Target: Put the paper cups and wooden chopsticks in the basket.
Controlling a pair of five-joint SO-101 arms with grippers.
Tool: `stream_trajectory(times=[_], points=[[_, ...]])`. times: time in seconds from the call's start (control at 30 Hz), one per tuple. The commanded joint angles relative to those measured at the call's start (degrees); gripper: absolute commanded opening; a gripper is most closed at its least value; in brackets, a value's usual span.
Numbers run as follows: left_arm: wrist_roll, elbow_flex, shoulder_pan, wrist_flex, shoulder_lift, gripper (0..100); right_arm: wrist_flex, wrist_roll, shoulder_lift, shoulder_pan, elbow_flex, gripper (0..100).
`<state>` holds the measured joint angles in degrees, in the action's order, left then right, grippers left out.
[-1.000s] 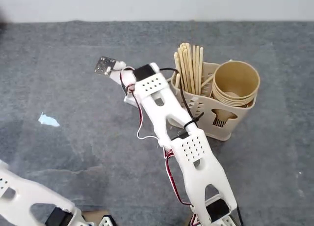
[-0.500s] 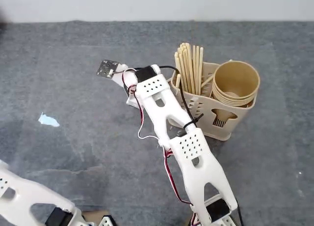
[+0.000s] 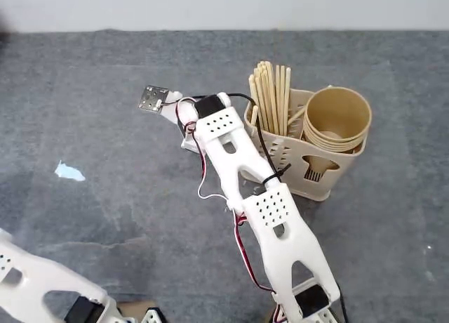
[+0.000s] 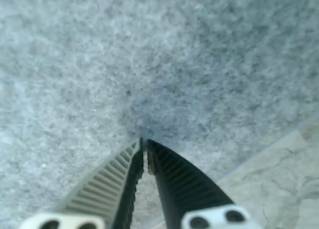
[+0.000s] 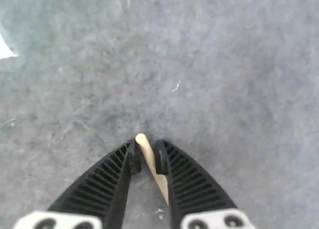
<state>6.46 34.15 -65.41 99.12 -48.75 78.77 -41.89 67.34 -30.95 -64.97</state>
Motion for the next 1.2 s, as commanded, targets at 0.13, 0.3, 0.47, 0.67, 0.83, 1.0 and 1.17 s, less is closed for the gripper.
stream_trajectory(times=[0.13, 0.3, 0.47, 0.67, 0.83, 1.0, 1.17], points=[[0.53, 0.75, 0.26, 1.41, 1.14, 1, -1.63, -0.18, -4.53, -3.03, -0.79, 0.8], [0.53, 0.66, 0.35, 1.41, 1.14, 1, -1.63, 0.00, -10.68, -6.99, -0.79, 0.8], [0.53, 0.66, 0.44, 1.41, 1.14, 1, -1.98, 0.09, -18.33, -11.38, -0.79, 0.8], [0.53, 0.57, 0.35, 1.41, 1.14, 1, -1.63, 2.11, -29.41, -15.16, -0.79, 0.8], [0.53, 0.57, 0.35, 1.41, 1.14, 1, -1.63, 4.57, -39.60, -17.01, -0.79, 0.8], [0.53, 0.57, 0.35, 1.41, 1.05, 1, -1.54, 5.71, -48.66, -17.01, -0.79, 0.8], [0.53, 0.57, 0.35, 1.41, 1.05, 1, -1.54, 7.82, -56.04, -17.01, -0.70, 0.8]])
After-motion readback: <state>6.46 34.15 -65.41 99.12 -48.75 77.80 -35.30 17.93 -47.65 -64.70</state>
